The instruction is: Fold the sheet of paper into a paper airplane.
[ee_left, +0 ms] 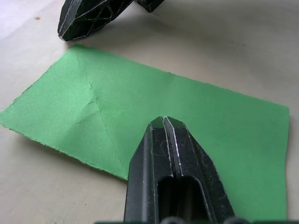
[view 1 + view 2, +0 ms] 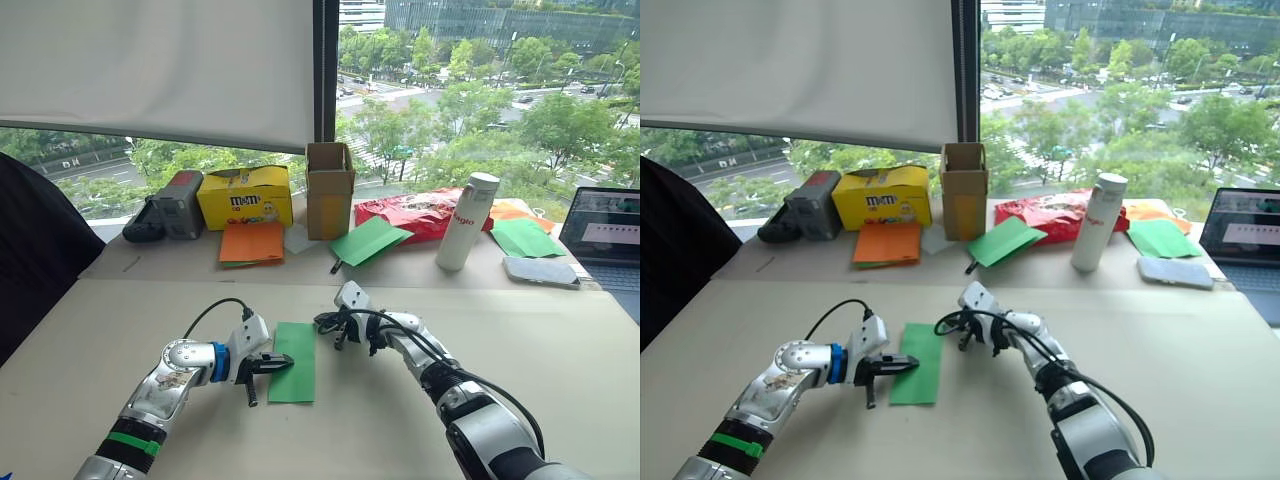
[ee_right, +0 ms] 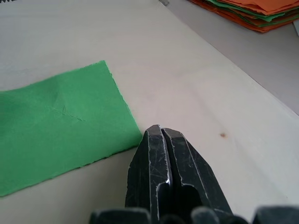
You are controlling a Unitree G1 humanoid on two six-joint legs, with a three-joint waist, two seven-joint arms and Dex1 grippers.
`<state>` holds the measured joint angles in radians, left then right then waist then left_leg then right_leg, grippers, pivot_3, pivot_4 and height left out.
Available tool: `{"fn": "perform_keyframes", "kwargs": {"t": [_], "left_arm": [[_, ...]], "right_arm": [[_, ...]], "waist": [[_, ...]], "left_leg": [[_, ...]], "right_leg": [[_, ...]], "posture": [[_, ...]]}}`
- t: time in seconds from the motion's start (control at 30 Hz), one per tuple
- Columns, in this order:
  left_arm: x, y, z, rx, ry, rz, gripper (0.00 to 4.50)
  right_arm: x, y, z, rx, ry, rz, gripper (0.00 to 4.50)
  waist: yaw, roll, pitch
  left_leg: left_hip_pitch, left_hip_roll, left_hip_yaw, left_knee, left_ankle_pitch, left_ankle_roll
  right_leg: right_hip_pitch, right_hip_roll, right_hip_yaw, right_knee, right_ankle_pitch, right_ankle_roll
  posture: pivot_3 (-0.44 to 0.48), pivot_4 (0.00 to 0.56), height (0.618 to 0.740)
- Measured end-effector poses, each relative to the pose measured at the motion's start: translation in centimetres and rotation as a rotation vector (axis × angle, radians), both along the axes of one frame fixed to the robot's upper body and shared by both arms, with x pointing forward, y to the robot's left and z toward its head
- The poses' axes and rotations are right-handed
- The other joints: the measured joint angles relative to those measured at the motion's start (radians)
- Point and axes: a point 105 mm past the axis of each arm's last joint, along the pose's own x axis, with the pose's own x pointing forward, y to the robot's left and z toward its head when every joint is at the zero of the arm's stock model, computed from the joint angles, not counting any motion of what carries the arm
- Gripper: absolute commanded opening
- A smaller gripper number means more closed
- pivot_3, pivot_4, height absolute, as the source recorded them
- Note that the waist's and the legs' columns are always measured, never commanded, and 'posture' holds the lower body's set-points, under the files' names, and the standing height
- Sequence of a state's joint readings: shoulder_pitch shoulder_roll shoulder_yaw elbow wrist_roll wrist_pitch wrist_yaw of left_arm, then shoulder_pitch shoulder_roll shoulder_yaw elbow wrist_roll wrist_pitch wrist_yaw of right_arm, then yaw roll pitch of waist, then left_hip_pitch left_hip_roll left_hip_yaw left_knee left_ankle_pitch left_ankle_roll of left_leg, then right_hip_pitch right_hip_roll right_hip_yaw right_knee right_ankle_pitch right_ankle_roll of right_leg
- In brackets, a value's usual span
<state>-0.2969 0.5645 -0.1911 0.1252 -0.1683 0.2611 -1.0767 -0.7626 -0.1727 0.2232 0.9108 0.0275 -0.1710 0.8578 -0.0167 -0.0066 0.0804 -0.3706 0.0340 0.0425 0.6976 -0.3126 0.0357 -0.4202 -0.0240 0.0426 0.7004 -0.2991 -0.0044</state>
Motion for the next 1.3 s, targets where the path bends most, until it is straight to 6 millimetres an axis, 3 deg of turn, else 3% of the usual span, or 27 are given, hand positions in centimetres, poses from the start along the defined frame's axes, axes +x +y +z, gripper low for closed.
{"fn": "perform_keyframes", "kwargs": {"t": [0.23,0.5,1.03,1.3], "left_arm": [[0.2,0.3,0.1,-0.003,-0.002,0.019,0.00],[0.3,0.3,0.2,-0.004,-0.003,0.020,0.00],[0.9,0.2,0.2,0.000,0.001,0.015,0.00],[1.1,-0.2,0.1,-0.004,0.004,-0.013,0.00]], "right_arm": [[-1.0,1.2,3.9,0.137,-0.082,0.129,0.02],[-3.7,2.1,-0.4,0.003,0.004,0.211,0.02],[-7.4,1.2,-1.0,-0.055,0.062,0.284,0.02],[-10.3,0.3,-1.2,-0.086,0.097,0.323,0.02]], "waist": [[-0.004,0.000,0.000],[0.000,0.000,0.000],[0.002,0.000,0.000],[0.004,0.000,0.000]], "left_leg": [[-0.001,0.002,-0.001,0.000,0.000,0.000],[-0.001,0.001,-0.001,0.000,0.000,0.000],[-0.001,0.000,-0.001,0.000,0.000,0.000],[-0.001,0.000,-0.001,-0.001,0.000,0.000]], "right_leg": [[0.000,-0.001,0.000,0.001,0.000,0.000],[-0.001,-0.001,-0.001,0.000,0.000,0.000],[0.000,0.000,-0.001,-0.002,0.000,0.000],[0.001,0.000,-0.001,-0.007,0.000,0.000]], "posture": [[0.000,0.150,0.656],[0.000,0.150,0.656],[0.000,0.150,0.656],[0.000,0.150,0.656]]}}
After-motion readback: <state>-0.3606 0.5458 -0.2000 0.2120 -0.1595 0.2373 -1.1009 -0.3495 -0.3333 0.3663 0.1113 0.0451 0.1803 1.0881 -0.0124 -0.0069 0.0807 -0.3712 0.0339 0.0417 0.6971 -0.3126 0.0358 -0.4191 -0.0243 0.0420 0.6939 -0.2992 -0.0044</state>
